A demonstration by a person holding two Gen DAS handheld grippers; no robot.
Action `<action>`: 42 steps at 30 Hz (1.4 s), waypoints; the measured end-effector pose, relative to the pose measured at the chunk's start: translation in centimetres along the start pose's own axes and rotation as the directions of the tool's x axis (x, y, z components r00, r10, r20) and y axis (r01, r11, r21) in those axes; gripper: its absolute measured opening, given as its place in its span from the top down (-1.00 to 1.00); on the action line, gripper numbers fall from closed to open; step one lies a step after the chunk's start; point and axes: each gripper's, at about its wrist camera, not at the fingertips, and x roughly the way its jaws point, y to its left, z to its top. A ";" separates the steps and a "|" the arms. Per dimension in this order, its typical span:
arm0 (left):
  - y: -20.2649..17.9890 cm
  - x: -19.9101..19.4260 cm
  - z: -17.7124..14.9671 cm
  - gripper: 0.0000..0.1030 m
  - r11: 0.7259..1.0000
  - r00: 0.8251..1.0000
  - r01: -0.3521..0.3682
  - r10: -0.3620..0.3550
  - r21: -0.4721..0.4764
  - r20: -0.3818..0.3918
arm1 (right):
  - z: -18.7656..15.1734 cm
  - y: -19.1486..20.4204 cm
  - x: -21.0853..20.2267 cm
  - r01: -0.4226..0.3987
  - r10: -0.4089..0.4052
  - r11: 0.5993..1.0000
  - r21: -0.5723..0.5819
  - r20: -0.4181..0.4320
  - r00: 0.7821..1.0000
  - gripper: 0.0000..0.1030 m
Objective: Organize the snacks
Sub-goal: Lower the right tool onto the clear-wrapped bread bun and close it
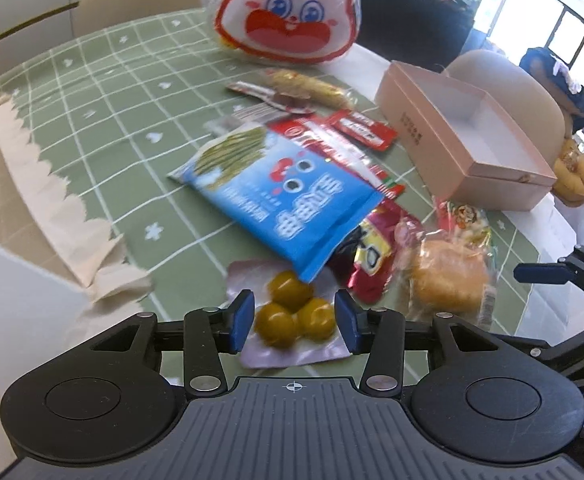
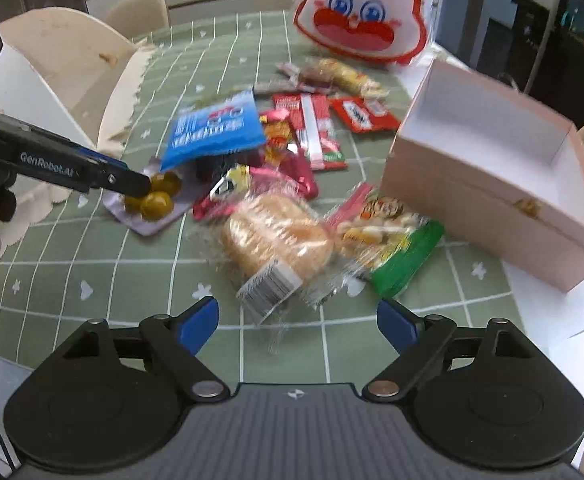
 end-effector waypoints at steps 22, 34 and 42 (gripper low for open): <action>-1.1 1.7 -1.4 -0.13 0.999 0.999 -0.028 0.030 0.045 -0.036 | 2.5 2.2 2.4 -0.048 0.068 0.965 -0.257 0.066 0.996 -0.23; -3.6 -0.6 -3.4 0.45 0.994 0.997 -0.063 0.059 0.093 0.040 | 1.2 -2.3 -4.1 -0.042 0.045 0.999 -0.032 0.124 0.991 0.13; -5.2 -1.4 -5.4 0.81 0.995 0.998 -0.070 0.070 0.066 0.003 | -2.1 -3.7 -6.6 -0.011 0.008 1.000 0.027 0.142 0.990 0.13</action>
